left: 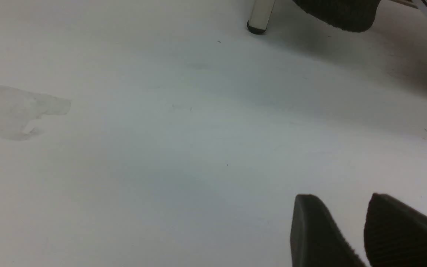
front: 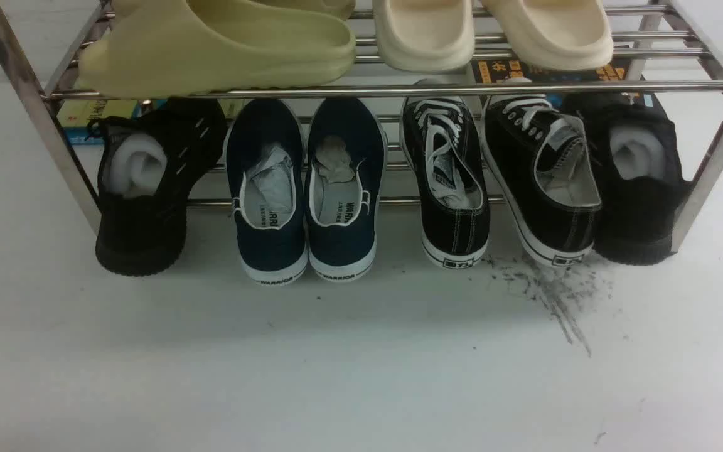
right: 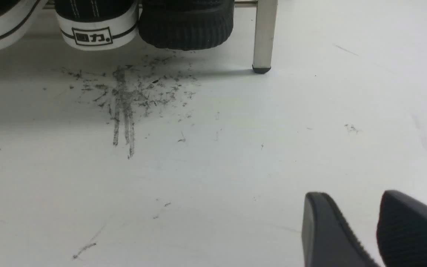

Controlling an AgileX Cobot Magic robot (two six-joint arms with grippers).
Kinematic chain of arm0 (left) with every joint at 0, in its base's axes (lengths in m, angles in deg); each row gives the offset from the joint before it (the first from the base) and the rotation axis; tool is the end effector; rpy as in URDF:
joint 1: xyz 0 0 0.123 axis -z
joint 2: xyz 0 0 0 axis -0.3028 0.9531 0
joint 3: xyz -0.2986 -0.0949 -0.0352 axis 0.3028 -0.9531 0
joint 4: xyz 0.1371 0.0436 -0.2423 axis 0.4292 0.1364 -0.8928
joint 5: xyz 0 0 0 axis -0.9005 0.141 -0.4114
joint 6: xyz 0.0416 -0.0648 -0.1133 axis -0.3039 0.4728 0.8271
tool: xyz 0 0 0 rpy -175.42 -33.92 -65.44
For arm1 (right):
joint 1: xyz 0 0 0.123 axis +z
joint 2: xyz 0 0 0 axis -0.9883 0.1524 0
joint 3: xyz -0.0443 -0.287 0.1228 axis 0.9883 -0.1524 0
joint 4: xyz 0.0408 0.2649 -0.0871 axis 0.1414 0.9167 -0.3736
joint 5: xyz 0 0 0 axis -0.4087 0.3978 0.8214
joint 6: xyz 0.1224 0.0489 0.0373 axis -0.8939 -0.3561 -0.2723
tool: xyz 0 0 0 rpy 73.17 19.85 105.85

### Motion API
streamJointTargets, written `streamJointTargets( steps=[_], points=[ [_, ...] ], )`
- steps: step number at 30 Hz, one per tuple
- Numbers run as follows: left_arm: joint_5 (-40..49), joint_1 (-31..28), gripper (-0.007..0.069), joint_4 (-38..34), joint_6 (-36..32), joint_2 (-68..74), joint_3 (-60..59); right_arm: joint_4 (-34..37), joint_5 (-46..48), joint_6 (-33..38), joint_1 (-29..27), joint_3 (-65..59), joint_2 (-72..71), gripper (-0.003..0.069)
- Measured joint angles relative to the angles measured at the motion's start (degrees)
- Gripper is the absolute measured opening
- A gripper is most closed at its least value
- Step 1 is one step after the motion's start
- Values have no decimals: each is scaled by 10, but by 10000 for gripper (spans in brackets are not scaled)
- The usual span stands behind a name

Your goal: Take the shoes off the shelf with your hand on the white table.

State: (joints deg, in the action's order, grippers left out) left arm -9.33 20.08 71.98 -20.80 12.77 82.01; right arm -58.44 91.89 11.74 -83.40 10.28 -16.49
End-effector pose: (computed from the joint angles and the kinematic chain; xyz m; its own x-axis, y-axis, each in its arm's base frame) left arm 0.0922 0.0026 0.1575 -0.3464 -0.2294 -0.9096 -0.0890 0.9733 -0.2116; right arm 0.0958 0.0001 0.1598 -0.3006 0.0562 -0.9521 0.0267 0.9984 0.0505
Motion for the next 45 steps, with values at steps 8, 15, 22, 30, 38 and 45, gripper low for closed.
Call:
streamJointTargets(
  steps=[8,15,22,30,38,45],
  points=[
    [0,0,239,0,0,0,0,0,0,0,0,0,0,237],
    [0,0,239,0,0,0,0,0,0,0,0,0,0,237],
    [0,0,239,0,0,0,0,0,0,0,0,0,0,237],
    [0,0,239,0,0,0,0,0,0,0,0,0,0,237],
    [0,0,239,0,0,0,0,0,0,0,0,0,0,237],
    [0,0,239,0,0,0,0,46,0,-17,0,0,0,237]
  ],
)
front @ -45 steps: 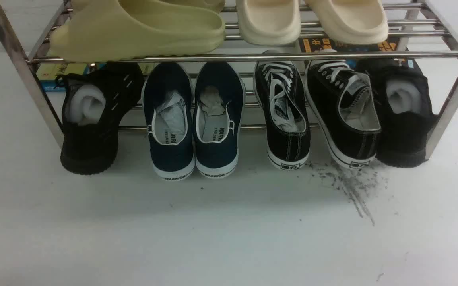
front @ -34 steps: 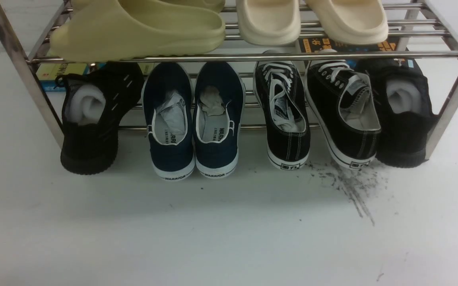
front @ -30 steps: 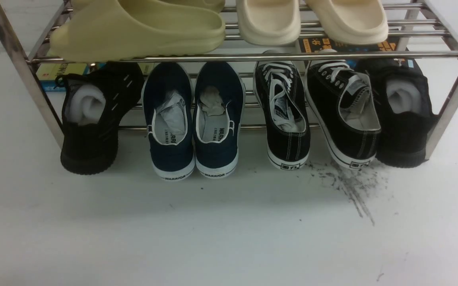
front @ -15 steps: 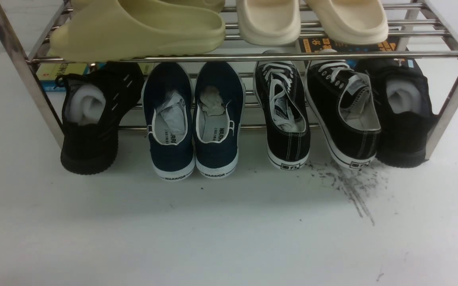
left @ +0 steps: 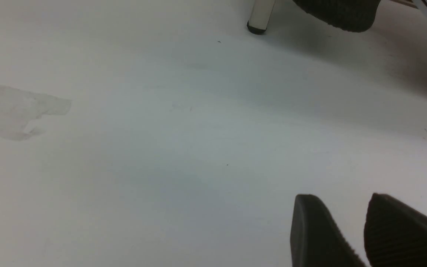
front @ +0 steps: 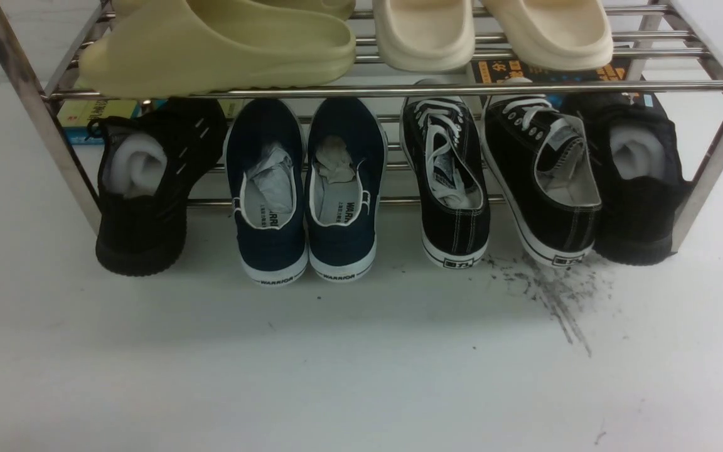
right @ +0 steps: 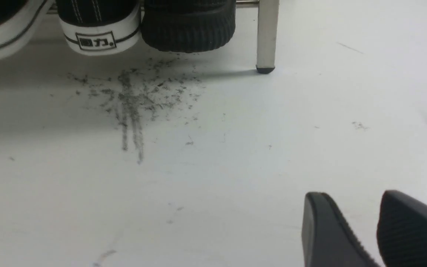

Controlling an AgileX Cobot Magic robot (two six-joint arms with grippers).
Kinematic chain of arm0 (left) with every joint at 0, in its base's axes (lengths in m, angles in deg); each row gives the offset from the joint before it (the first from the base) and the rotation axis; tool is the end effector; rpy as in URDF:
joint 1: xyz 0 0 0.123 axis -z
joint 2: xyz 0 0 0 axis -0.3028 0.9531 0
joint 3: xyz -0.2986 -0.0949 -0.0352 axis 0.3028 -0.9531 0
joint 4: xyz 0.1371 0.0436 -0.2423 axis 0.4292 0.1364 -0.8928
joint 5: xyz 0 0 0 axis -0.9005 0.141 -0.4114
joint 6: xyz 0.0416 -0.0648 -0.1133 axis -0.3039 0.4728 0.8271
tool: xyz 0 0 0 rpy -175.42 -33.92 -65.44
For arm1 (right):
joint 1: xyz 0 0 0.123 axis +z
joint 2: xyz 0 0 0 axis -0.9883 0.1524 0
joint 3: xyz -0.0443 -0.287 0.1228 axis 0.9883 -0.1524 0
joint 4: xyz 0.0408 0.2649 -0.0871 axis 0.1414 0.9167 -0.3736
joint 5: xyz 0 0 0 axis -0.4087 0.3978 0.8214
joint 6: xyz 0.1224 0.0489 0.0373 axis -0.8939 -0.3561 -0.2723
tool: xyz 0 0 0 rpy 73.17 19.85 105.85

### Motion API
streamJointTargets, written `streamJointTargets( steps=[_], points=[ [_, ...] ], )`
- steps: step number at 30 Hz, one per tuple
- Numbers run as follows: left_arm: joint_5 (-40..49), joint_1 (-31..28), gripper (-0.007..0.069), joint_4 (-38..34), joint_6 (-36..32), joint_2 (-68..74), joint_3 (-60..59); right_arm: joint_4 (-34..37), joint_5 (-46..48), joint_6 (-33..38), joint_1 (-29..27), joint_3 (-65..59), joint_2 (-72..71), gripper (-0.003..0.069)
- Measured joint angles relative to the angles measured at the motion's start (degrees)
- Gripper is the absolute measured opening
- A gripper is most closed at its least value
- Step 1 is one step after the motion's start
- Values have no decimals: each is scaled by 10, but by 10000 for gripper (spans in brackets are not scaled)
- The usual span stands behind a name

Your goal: Take the shoes off the shelf with your hand on the white table.

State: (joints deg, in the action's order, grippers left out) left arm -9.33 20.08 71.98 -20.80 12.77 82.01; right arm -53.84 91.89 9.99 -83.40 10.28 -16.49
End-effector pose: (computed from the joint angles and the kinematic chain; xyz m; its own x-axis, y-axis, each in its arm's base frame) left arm 0.0922 0.0026 0.1575 -0.3464 -0.2294 -0.9096 -0.0890 0.9733 -0.2116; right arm 0.0959 0.0043 0.1603 -0.2976 0.1603 -0.9411 0.0288 0.9869 0.1589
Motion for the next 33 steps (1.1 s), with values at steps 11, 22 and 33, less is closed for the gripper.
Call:
streamJointTargets(
  steps=[11,22,33],
  points=[
    [0,0,239,0,0,0,0,315,12,-102,0,-5,0,237],
    [0,0,239,0,0,0,0,321,22,-60,0,13,0,203],
    [0,0,239,0,0,0,0,176,149,68,0,274,205,-10]
  ],
)
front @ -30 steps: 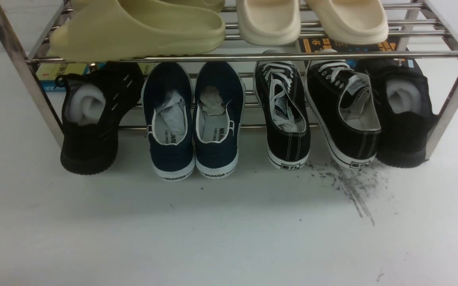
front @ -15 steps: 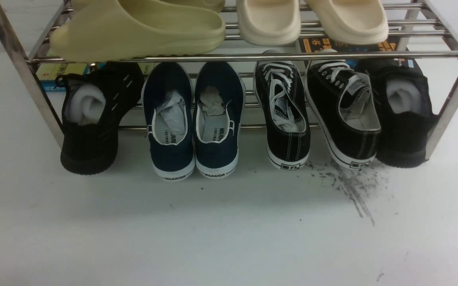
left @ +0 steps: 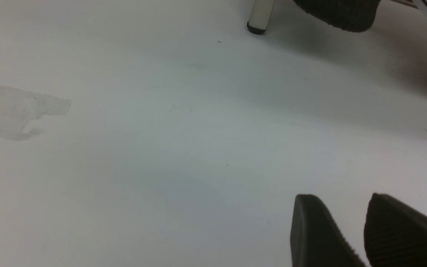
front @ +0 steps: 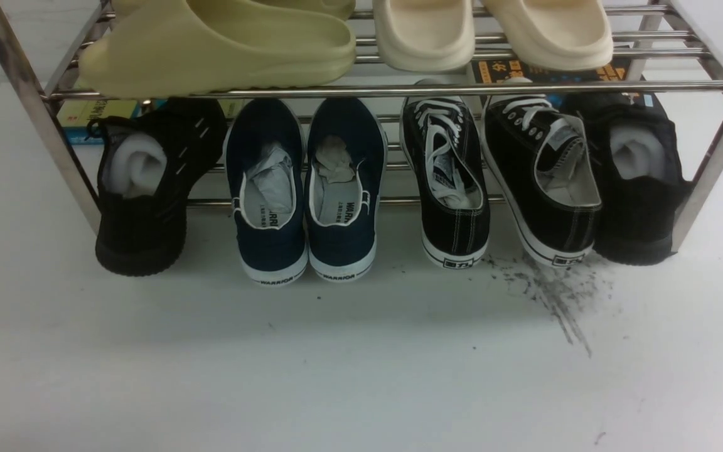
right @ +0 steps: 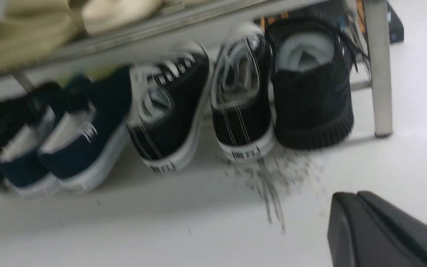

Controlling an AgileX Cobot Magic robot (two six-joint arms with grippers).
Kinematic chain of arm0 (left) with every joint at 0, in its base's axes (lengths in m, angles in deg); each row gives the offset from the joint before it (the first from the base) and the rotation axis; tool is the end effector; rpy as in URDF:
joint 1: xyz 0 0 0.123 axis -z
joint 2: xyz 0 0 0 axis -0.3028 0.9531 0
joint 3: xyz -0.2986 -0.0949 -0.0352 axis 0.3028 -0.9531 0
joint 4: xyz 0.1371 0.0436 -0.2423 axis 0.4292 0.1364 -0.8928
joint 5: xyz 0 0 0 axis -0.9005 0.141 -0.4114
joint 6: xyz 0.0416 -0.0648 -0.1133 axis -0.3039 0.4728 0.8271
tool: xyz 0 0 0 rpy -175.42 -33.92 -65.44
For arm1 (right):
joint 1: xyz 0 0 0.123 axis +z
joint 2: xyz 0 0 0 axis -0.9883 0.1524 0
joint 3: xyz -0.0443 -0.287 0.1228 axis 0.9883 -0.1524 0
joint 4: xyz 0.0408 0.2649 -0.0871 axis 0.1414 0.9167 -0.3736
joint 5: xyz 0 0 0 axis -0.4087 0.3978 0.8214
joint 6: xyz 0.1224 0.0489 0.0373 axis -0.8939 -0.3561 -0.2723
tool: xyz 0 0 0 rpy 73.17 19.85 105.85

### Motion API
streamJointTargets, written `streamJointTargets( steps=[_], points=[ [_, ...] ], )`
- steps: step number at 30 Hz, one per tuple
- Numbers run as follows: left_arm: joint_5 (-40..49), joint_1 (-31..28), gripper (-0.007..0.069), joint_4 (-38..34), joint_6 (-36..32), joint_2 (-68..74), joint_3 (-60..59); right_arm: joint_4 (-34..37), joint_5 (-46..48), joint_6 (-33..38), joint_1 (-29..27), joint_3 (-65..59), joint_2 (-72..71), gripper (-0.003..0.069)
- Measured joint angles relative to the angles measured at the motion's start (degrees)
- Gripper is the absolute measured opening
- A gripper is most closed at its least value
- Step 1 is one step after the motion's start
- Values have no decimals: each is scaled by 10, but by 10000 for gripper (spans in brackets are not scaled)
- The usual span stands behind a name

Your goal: Take the shoes off the shelf with your hand on the white table.

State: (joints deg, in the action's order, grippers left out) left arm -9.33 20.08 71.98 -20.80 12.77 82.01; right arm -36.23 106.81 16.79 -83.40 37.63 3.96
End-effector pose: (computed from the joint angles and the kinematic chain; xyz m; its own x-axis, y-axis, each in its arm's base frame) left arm 0.0922 0.0026 0.1575 -0.3464 -0.2294 -0.9096 -0.0890 0.9733 -0.2116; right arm 0.1132 0.0325 0.2906 -0.4272 0.2690 -0.8632 -0.1011 0.9345 0.3412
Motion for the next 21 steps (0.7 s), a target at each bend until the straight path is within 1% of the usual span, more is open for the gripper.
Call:
streamJointTargets(
  steps=[3,4,5,6,7,9,10,13,14,15,17,18,21],
  points=[
    [0,0,239,0,0,0,0,-50,106,-9,0,51,121,-1],
    [0,0,239,0,0,0,0,-52,117,-9,0,54,137,0],
    [0,0,239,0,0,0,0,-58,152,-11,0,76,201,1],
    [0,0,239,0,0,0,0,-55,165,-11,0,87,239,1],
    [0,0,239,0,0,0,0,-55,167,-10,0,87,246,2],
    [0,0,239,0,0,0,0,-16,180,12,0,113,324,5],
    [0,0,239,0,0,0,0,12,183,41,1,125,349,9],
    [0,0,239,0,0,0,0,109,183,124,22,156,403,39],
    [0,0,239,0,0,0,0,115,181,135,25,158,406,42],
    [0,0,239,0,0,0,0,154,168,169,50,180,425,67],
    [0,0,239,0,0,0,0,174,140,197,88,208,444,97],
    [0,0,239,0,0,0,0,174,132,201,95,218,449,104],
    [0,0,239,0,0,0,0,155,63,209,161,280,493,176]
  ],
)
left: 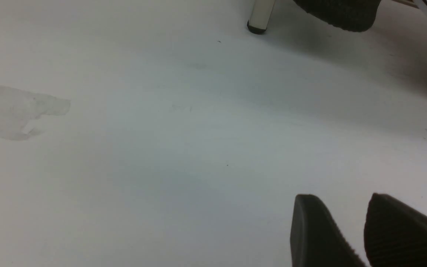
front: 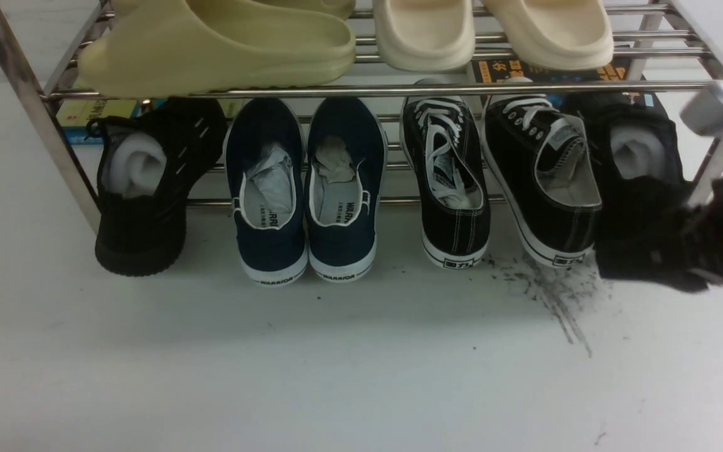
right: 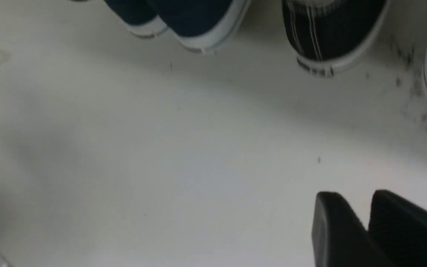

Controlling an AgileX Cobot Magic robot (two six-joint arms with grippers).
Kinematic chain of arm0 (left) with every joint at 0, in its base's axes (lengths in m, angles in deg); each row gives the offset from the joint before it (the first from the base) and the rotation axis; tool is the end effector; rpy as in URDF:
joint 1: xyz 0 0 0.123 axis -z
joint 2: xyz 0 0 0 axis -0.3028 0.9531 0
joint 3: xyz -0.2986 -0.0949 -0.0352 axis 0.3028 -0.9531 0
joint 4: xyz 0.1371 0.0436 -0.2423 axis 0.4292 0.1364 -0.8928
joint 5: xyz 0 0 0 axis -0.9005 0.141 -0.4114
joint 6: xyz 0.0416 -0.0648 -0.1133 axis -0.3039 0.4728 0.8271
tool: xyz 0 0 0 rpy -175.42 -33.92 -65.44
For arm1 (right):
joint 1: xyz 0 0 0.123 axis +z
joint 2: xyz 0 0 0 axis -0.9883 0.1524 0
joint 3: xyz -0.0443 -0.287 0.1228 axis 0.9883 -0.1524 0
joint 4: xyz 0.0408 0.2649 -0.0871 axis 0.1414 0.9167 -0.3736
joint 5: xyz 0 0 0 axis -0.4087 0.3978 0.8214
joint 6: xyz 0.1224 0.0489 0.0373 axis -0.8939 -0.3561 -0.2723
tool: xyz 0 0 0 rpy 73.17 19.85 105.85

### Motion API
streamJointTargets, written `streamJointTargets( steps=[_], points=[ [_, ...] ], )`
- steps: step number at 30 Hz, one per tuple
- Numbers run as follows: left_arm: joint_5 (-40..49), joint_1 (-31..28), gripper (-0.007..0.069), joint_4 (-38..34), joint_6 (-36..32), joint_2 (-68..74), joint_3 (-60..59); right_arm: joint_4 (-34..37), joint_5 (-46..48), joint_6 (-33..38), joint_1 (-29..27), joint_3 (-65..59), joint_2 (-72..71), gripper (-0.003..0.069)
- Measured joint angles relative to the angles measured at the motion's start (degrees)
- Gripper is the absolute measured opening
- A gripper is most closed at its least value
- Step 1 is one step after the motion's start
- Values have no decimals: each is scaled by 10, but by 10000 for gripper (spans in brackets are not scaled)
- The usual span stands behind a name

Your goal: Take the shoes off the shelf with your hand on the white table.

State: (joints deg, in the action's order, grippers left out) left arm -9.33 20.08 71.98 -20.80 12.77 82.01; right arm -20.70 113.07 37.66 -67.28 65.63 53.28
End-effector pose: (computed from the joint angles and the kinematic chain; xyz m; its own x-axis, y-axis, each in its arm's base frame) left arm 0.0922 0.0026 0.1575 -0.3464 -0.2294 -0.9096 -0.0890 0.9733 -0.2116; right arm 0.2674 0.1313 0.3152 -0.7368 -0.0904 -0.6700 -0.4562 0.7978 0.3941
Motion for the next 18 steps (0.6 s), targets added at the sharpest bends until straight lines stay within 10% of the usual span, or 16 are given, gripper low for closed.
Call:
streamJointTargets(
  steps=[18],
  points=[
    [0,0,239,0,0,0,0,-313,-53,-216,70,223,259,321]
  ],
)
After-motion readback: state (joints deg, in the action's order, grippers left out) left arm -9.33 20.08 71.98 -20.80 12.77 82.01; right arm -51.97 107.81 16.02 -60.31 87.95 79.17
